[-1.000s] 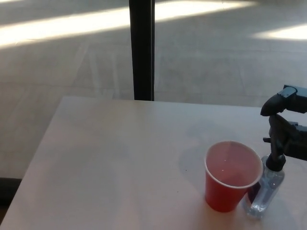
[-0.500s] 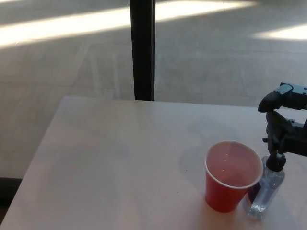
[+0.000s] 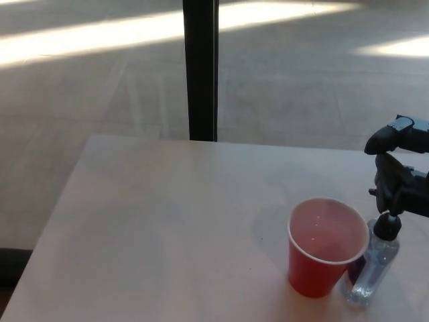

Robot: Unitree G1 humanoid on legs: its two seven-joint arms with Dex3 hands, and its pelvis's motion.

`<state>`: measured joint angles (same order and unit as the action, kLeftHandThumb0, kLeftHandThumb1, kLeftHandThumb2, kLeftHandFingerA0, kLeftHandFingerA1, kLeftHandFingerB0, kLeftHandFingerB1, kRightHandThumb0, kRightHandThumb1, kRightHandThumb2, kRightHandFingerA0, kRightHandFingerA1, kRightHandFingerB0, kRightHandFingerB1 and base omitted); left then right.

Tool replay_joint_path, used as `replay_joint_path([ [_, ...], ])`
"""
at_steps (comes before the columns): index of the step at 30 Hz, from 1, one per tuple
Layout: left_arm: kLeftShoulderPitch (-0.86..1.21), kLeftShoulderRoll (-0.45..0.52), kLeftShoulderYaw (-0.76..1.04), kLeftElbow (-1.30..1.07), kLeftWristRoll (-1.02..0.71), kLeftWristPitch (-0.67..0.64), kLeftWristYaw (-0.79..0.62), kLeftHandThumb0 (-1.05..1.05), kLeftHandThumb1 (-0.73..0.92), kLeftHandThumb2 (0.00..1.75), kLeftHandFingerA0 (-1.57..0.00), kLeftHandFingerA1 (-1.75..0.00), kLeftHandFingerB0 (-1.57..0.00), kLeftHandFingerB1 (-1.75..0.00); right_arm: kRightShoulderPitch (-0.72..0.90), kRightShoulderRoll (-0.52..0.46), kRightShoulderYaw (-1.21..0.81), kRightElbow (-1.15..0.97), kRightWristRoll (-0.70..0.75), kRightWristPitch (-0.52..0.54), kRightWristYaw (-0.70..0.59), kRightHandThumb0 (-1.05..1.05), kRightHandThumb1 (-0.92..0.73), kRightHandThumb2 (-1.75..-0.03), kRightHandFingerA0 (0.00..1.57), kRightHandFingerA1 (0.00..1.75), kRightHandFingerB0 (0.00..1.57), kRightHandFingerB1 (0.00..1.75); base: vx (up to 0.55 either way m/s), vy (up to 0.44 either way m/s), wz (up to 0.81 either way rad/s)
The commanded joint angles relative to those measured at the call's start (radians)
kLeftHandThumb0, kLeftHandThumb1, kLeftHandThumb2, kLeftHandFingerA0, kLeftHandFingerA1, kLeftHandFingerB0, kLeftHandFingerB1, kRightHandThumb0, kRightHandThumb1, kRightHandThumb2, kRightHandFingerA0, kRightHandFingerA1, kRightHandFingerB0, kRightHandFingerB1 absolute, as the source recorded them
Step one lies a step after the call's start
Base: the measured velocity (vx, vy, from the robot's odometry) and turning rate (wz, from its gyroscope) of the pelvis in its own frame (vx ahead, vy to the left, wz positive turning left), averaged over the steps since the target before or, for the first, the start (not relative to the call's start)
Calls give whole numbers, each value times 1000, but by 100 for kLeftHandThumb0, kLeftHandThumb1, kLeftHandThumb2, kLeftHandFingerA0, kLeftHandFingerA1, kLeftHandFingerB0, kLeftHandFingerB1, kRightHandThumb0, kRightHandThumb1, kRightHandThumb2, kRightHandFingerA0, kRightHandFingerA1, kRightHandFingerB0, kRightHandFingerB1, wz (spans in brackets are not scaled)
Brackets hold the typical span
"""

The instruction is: The robot uses its right hand fist to press the hand soap kept in the middle of the table to get liquid hand soap out

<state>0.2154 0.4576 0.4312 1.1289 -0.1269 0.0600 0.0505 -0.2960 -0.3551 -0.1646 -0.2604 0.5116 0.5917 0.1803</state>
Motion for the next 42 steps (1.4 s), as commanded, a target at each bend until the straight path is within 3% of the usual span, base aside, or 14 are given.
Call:
replay_joint_path([
  [1,-1,12,-4,3,0,-22,20,10,40,99,-90,-105,-73,-90,51,11,6,47,-35,-2,5,-19,-69,-99,97,175,74,125,0,0,0],
  [9,3,6,9,-17,-19,-22,18,12,37,99,-90,-106,-70,-89,89,14,27,41,-41,-32,17,-16,-71,-101,96,175,75,125,0,0,0],
  [20,4,6,7,-36,-15,-10,20,12,37,99,-92,-106,-75,-91,150,3,86,2,-53,-42,28,-14,-67,-109,95,175,72,141,0,0,0],
  [23,7,5,6,-39,-15,-10,16,13,41,102,-85,-101,-65,-86,160,4,95,-7,-52,-44,28,-14,-65,-112,95,175,71,143,0,0,0],
  [28,3,7,2,-40,-10,2,22,13,38,99,-91,-105,-73,-90,168,0,107,1,-72,-66,31,-14,-61,-117,96,175,73,144,0,0,0],
  [42,0,7,0,-34,-11,-2,22,12,38,102,-89,-104,-72,-89,183,2,101,36,-92,-99,10,-17,-66,-110,95,175,73,143,0,0,0],
])
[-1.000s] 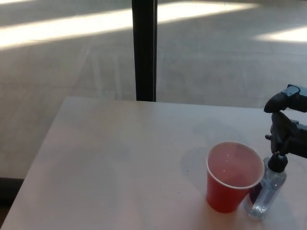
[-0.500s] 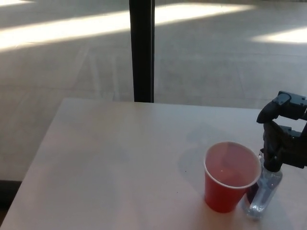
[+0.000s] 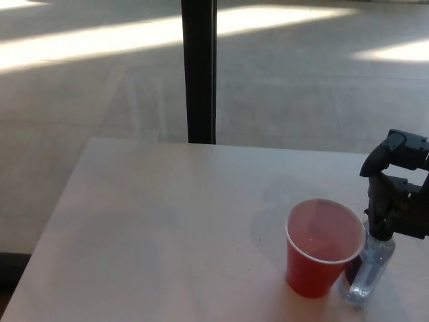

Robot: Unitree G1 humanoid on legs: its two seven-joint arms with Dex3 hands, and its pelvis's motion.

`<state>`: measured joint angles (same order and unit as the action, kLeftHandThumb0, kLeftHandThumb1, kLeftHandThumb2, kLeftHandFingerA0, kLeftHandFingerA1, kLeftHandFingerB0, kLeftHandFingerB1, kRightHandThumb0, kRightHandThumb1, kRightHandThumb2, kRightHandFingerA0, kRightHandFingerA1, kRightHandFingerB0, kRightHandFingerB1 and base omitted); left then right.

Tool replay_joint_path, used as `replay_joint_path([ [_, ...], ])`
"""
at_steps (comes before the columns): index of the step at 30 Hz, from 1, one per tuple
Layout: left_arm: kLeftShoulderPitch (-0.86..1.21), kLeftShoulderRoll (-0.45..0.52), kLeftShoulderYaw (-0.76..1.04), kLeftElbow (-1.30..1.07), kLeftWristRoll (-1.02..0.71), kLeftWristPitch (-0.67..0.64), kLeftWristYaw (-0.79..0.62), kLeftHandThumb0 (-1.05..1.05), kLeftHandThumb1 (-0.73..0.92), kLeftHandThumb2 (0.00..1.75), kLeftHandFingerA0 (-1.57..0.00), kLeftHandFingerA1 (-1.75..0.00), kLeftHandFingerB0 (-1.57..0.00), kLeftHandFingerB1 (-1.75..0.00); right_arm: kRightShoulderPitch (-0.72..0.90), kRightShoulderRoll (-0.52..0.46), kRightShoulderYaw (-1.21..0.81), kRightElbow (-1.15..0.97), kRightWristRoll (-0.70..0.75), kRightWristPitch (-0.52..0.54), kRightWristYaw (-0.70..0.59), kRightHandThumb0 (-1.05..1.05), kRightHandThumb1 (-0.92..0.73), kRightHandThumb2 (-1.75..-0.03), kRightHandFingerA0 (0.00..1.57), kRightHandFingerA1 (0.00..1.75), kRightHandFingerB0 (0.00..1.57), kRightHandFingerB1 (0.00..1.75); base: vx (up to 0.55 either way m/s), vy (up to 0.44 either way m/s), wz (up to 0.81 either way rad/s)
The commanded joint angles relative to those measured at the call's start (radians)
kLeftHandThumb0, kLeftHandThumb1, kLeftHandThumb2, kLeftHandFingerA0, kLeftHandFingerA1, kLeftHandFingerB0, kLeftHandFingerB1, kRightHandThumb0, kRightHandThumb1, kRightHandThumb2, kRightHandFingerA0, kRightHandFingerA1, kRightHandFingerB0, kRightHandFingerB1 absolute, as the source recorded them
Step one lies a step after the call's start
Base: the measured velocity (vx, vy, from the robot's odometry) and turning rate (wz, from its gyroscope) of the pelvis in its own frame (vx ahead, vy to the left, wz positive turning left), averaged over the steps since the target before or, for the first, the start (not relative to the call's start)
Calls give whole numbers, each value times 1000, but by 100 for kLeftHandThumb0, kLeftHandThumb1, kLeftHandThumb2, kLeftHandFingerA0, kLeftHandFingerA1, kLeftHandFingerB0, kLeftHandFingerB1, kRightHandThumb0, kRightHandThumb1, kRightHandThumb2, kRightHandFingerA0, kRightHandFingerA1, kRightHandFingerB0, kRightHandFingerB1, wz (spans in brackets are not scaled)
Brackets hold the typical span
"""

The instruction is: The robot uses its right hand fist to press the hand soap kept in the middle of the table to get liquid hand soap out

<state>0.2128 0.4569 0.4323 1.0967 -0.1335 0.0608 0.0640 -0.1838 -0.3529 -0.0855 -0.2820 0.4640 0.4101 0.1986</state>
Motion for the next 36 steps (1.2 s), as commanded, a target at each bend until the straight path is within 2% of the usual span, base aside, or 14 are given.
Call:
replay_joint_path([
  [1,1,8,-5,-3,-1,-1,7,14,39,102,-89,-103,-71,-88,76,1,19,60,-42,80,-8,-18,-66,-109,95,175,74,143,0,0,0],
  [12,-2,8,-6,0,-5,2,10,13,37,98,-88,-103,-71,-88,105,22,18,73,-24,44,4,-16,-67,-110,95,175,72,141,0,0,0],
  [20,2,5,-8,-12,-5,4,11,12,38,98,-87,-102,-70,-88,111,53,18,71,-16,61,-30,-17,-67,-108,96,175,73,139,0,0,0],
  [21,0,7,-11,-8,-2,8,12,12,40,98,-82,-99,-68,-86,110,62,13,75,-7,67,-36,-17,-67,-108,98,175,76,136,0,0,0],
  [31,0,3,2,2,-19,-11,1,14,37,101,-90,-106,-70,-90,113,91,-3,89,-7,78,-62,-18,-66,-109,100,175,77,136,0,0,0],
  [36,3,5,-7,6,-7,-12,13,10,40,101,-89,-104,-70,-88,118,98,-9,89,-2,81,-68,-21,-69,-102,98,175,73,137,0,0,0],
])
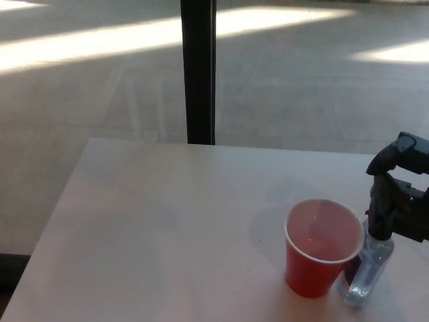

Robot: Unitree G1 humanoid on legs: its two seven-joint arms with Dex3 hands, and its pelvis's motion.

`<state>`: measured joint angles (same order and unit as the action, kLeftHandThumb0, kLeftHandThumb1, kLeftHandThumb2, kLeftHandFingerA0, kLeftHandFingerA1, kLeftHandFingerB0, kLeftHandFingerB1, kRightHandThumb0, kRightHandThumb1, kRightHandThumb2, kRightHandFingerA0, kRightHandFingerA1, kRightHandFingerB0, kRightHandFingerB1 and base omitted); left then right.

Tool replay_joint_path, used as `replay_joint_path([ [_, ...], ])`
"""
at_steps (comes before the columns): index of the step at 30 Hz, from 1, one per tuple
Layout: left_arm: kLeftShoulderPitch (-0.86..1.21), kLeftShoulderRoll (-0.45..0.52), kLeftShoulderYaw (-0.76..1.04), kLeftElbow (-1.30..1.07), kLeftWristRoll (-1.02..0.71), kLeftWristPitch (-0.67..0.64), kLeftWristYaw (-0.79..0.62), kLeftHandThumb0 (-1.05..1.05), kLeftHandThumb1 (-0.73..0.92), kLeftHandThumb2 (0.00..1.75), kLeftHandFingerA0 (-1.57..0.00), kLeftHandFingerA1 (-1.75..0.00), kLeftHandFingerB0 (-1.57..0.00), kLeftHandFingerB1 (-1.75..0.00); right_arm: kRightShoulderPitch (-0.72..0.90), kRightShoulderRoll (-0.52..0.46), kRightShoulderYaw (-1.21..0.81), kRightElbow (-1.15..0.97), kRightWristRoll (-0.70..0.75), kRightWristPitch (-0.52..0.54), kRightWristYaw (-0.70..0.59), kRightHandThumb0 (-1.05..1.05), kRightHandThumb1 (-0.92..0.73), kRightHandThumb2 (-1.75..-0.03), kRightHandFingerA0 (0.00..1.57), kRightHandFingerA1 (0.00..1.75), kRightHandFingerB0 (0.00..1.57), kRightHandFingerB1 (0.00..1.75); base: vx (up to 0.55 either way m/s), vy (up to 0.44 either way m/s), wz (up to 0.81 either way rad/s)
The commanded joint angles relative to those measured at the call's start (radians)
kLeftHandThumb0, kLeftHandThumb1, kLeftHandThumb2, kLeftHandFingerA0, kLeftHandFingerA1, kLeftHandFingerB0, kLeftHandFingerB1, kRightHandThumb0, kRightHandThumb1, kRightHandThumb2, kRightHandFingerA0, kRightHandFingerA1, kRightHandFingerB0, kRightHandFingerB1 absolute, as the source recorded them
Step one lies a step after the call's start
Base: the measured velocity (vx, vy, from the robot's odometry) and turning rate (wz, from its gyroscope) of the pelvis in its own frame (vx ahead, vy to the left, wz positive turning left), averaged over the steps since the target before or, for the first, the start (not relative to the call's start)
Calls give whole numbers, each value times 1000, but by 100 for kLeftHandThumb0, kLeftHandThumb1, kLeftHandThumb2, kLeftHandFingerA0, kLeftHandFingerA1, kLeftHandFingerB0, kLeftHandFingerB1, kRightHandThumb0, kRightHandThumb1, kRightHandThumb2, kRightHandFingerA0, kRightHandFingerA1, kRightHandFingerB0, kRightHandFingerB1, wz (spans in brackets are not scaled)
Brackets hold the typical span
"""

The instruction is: The robot uses its right hand fist to press the hand soap kept in the middle of the table to get liquid hand soap out

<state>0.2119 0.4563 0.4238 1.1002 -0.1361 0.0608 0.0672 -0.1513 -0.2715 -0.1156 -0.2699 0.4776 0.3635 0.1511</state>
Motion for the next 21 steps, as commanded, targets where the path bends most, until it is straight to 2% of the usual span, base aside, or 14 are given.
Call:
replay_joint_path([
  [1,4,7,4,6,-8,-16,6,11,41,102,-88,-103,-70,-88,84,13,24,75,-21,121,-16,-21,-71,-99,95,175,71,138,0,0,0],
  [7,10,8,11,-6,-14,-11,4,11,38,104,-93,-108,-70,-88,44,-18,22,57,-22,116,8,-18,-69,-104,97,175,73,139,0,0,0],
  [9,3,16,-1,8,1,-6,12,6,41,100,-93,-107,-74,-91,14,-39,6,42,-4,136,13,-15,-65,-109,100,175,78,127,0,0,0],
  [11,1,18,-3,9,1,-2,11,10,41,102,-92,-106,-74,-91,-9,-53,-7,28,9,156,11,-17,-65,-107,99,175,78,124,0,0,0],
  [14,2,15,15,11,-21,-11,-2,12,39,103,-90,-107,-72,-91,-57,-94,-36,-7,39,197,24,-19,-64,-107,98,175,75,127,0,0,0],
  [19,-1,20,-4,49,1,-23,3,9,39,99,-92,-106,-72,-90,-109,-127,-77,-42,82,248,25,-17,-62,-110,100,175,79,123,0,0,0],
  [21,3,19,-9,48,4,-29,-1,11,39,104,-93,-106,-74,-90,-165,-154,-110,-59,107,273,23,-19,-62,-113,100,175,75,129,0,0,0],
])
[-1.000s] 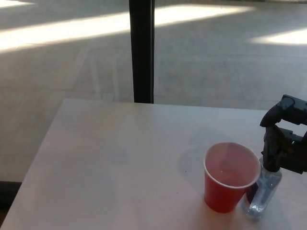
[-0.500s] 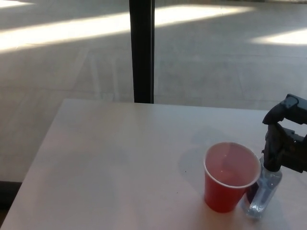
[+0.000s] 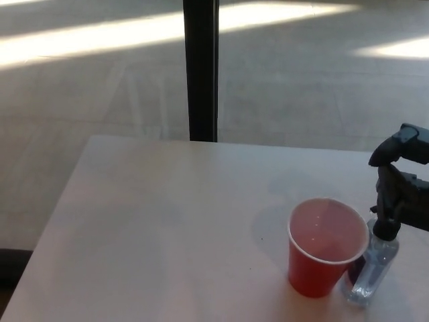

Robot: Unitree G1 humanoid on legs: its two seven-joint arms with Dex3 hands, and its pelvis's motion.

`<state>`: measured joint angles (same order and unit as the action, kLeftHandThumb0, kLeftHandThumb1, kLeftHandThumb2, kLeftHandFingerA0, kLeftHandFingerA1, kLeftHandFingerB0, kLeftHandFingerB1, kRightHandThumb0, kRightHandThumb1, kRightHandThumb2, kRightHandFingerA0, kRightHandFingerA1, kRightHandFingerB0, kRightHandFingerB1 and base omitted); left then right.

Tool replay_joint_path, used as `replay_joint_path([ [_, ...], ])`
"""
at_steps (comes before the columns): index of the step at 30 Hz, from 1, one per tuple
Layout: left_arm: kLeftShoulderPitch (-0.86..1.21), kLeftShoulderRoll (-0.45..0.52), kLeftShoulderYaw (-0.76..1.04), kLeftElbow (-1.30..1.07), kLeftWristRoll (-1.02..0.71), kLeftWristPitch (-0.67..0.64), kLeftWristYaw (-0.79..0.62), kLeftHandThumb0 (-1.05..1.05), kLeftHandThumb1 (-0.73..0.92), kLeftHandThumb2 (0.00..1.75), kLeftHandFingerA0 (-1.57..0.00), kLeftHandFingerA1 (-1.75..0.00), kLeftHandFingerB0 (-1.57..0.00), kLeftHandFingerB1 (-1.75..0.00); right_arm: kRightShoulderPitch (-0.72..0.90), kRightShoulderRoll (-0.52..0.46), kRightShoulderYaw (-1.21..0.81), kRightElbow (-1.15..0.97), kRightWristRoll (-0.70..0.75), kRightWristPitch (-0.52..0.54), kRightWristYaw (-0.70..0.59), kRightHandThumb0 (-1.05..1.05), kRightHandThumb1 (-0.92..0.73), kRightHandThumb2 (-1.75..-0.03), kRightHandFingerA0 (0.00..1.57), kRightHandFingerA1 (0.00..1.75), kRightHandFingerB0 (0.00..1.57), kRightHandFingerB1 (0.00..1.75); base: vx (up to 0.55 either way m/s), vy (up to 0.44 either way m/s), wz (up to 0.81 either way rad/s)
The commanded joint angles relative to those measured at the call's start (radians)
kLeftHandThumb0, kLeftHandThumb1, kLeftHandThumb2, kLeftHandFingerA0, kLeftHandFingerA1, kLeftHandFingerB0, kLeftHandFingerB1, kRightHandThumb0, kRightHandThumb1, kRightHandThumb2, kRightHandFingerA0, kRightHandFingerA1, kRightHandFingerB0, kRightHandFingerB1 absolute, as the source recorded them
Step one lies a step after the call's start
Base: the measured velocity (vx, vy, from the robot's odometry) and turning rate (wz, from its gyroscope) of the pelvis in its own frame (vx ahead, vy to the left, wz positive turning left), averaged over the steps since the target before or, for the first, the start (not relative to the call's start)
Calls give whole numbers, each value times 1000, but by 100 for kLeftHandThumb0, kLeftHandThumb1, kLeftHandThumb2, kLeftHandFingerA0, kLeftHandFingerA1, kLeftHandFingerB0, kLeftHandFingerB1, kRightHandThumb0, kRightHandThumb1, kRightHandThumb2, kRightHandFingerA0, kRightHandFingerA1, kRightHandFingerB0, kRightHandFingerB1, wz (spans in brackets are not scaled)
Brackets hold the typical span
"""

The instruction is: The robot uses its right hand fist to press the hand soap kept in the middle of the table to get liquid hand soap out

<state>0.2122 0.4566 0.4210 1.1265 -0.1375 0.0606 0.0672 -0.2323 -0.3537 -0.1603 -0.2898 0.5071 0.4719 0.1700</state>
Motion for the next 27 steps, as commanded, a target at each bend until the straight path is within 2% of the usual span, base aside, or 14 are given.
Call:
replay_joint_path([
  [1,5,18,-4,15,2,-29,-1,10,39,104,-93,-107,-75,-91,-104,-84,-79,-44,85,167,8,-18,-64,-112,99,175,74,129,0,0,0],
  [10,7,14,-2,11,-3,-24,9,9,39,103,-92,-106,-74,-91,-276,-182,-257,-9,160,289,-42,-15,-68,-106,95,175,73,122,0,0,0],
  [11,7,15,-3,9,-2,-20,7,11,40,99,-90,-106,-72,-89,-282,-191,-281,14,163,285,-35,-10,-74,-98,110,174,71,122,0,0,0],
  [12,8,15,-7,7,1,-16,6,10,40,97,-90,-105,-71,-89,-288,-210,-322,61,162,260,-21,-9,-82,-91,83,175,61,128,0,0,0],
  [14,6,18,-16,14,9,-14,10,10,41,99,-88,-102,-73,-88,-295,-226,-368,128,156,221,6,-6,-89,-84,79,175,57,127,0,0,0],
  [16,7,17,-14,17,4,-20,3,11,39,100,-87,-102,-71,-88,-301,-266,-413,198,149,190,40,-14,-82,-80,79,175,64,125,0,0,0],
  [17,9,15,-11,15,0,-22,0,9,41,102,-87,-101,-70,-87,-308,-273,-457,215,161,186,22,-23,-62,-89,92,175,85,110,0,0,0],
  [19,11,14,-10,10,-1,-17,3,11,41,100,-85,-100,-68,-85,-314,-284,-502,231,165,204,-12,-25,-55,-94,96,175,89,110,0,0,0],
  [21,8,14,-10,7,0,-8,14,10,41,101,-85,-100,-67,-85,-298,-314,-564,257,155,215,-37,-21,-58,-97,100,175,81,113,0,0,0],
  [22,13,15,-14,9,4,-21,8,10,38,100,-87,-101,-69,-86,-259,-338,-610,287,122,184,-40,-25,-56,-105,98,175,82,120,0,0,0],
  [24,13,14,-6,10,-5,-28,4,8,39,102,-86,-102,-69,-88,-244,-346,-644,316,117,169,-41,-24,-57,-108,99,175,85,117,0,0,0],
  [25,11,14,-5,10,-5,-23,7,6,41,102,-86,-104,-70,-89,-213,-360,-663,347,96,136,-21,-25,-54,-111,123,155,92,114,0,0,0],
  [26,5,17,0,15,-10,-18,3,8,40,101,-87,-105,-70,-89,-198,-368,-692,368,93,148,-41,-23,-55,-111,99,175,85,123,0,0,0],
  [27,6,19,-8,15,-2,-18,3,8,38,100,-87,-102,-71,-88,-157,-371,-731,402,80,124,-45,-22,-55,-113,107,175,80,131,0,0,0],
])
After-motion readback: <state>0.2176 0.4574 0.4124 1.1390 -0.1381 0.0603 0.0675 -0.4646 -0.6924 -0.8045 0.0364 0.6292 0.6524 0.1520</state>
